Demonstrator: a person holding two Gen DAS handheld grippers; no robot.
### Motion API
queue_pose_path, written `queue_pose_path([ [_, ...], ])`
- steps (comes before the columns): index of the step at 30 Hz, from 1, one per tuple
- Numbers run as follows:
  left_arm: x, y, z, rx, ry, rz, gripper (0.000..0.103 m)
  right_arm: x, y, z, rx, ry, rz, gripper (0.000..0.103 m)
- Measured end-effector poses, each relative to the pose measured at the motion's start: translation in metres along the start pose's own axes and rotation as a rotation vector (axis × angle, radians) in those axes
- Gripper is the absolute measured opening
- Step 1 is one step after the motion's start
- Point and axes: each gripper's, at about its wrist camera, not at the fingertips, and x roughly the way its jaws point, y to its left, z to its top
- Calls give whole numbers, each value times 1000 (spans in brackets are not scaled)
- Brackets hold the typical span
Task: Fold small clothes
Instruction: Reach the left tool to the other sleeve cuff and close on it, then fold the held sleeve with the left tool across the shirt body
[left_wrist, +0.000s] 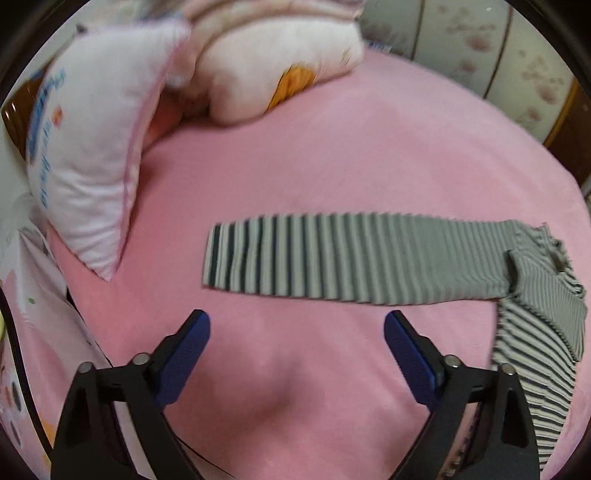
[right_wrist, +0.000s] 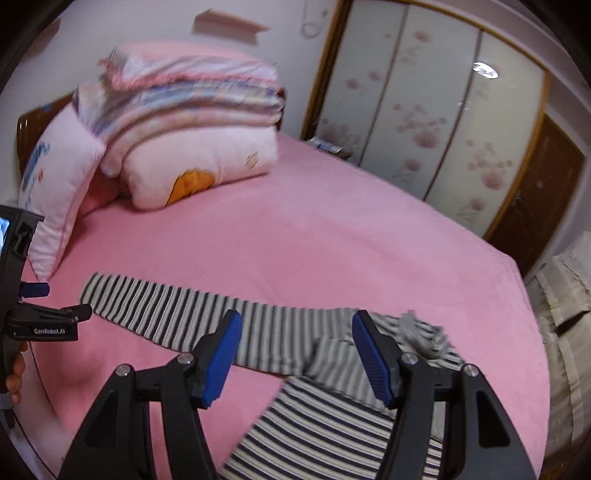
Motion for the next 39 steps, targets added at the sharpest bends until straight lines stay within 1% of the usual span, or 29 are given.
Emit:
queue_pose_path([
  [1, 15, 10, 4, -9, 28, 6, 82, 16, 11, -1, -9, 19, 7, 62],
  [4, 45, 33, 14, -42, 63, 21, 77, 53, 29, -7, 1, 93, 43, 62],
  [7, 67, 58, 25, -87, 80, 51, 77, 82, 43, -16, 17, 147, 79, 62],
  [9, 80, 74, 32, -114, 97, 52, 77, 96, 50, -22, 15, 170, 92, 62],
  [13, 99, 86, 39, -140, 123, 36, 77, 111, 58, -32, -2, 193, 99, 62],
  [15, 114, 90, 41, -158, 155, 31, 77, 114, 59, -34, -2, 197, 102, 62],
  [17, 129, 93, 41, -176, 185, 31, 75, 117, 58, -37, 3, 200, 105, 62],
  [20, 148, 97, 40, -206, 235, 28, 68, 122, 59, -37, -3, 197, 105, 62],
  [23, 161, 97, 42, -215, 258, 43, 67, 128, 59, -39, -9, 201, 96, 62],
  [24, 163, 96, 44, -213, 257, 50, 66, 130, 58, -39, -7, 204, 94, 62],
  [26, 164, 91, 48, -198, 246, 51, 54, 138, 57, -40, 3, 217, 94, 62],
  [28, 165, 82, 51, -172, 240, 37, 30, 146, 55, -40, 21, 232, 90, 62],
  [29, 162, 76, 52, -159, 236, 39, 23, 151, 54, -40, 34, 241, 92, 62],
  [30, 162, 71, 53, -136, 231, 33, 11, 155, 53, -40, 48, 251, 96, 62],
  [31, 160, 67, 53, -124, 223, 27, 9, 159, 51, -40, 61, 260, 99, 61],
  [34, 145, 51, 56, -73, 149, 63, 8, 167, 48, -39, 94, 277, 105, 59],
  [37, 119, 34, 61, -28, 30, 77, 8, 168, 45, -40, 112, 278, 112, 59],
  [39, 109, 22, 65, -6, -18, 88, 8, 168, 43, -42, 114, 278, 105, 59],
])
